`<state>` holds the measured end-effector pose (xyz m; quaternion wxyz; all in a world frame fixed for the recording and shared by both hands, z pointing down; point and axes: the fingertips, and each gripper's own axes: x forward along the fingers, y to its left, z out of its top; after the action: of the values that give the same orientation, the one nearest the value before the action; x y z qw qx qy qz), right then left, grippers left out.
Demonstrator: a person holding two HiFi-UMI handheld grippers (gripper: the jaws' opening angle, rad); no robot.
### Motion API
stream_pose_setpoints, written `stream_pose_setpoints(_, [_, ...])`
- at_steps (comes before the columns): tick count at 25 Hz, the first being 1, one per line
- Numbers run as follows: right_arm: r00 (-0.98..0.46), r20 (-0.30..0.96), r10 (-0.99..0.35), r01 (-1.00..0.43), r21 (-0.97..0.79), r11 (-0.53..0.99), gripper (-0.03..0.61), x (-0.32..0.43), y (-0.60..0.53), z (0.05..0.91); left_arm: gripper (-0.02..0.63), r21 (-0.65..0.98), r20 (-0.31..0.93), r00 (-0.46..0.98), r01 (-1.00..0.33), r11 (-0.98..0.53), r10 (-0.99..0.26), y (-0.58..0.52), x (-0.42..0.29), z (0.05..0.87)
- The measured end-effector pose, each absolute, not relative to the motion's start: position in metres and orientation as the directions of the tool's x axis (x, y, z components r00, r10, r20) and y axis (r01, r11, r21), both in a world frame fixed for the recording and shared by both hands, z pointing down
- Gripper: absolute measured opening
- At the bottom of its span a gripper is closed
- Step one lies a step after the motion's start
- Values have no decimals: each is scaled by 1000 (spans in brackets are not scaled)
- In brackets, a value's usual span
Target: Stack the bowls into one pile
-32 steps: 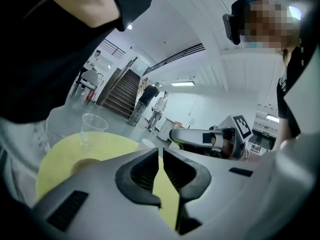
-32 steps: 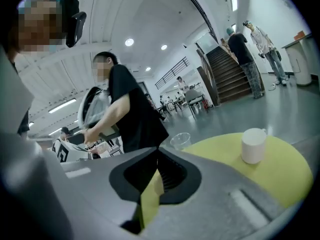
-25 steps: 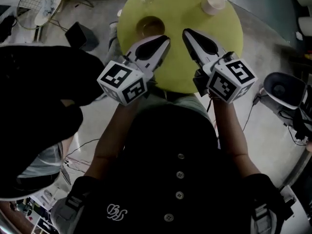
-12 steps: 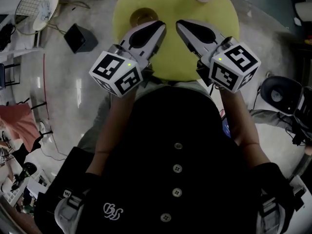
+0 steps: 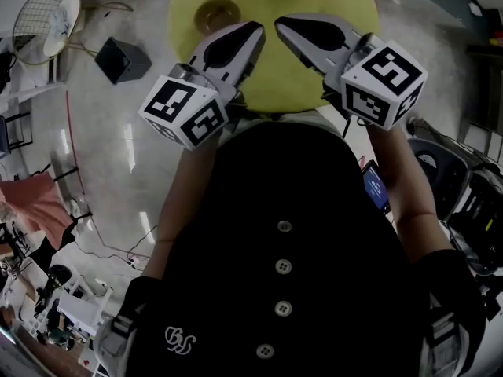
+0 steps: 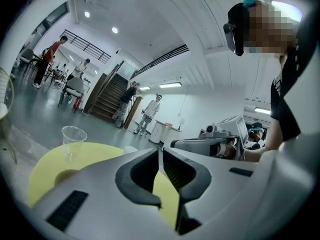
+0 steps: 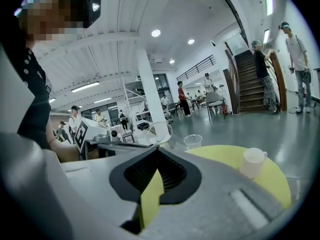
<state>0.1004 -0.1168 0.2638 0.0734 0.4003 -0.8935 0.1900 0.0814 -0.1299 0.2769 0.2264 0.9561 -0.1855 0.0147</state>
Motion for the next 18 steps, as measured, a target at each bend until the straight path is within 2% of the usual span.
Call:
stream_pose_setpoints(6, [-704,273,-656,-710,-307,634,5,94,-116,261,37,448,125,937,-346,-824,-325,-128,81,282])
stream_pose_setpoints(18, [-678,297,-672,-734,-298,610,4,103,-116,272,37,469,139,935,-351,-810,-325,-128,89,289])
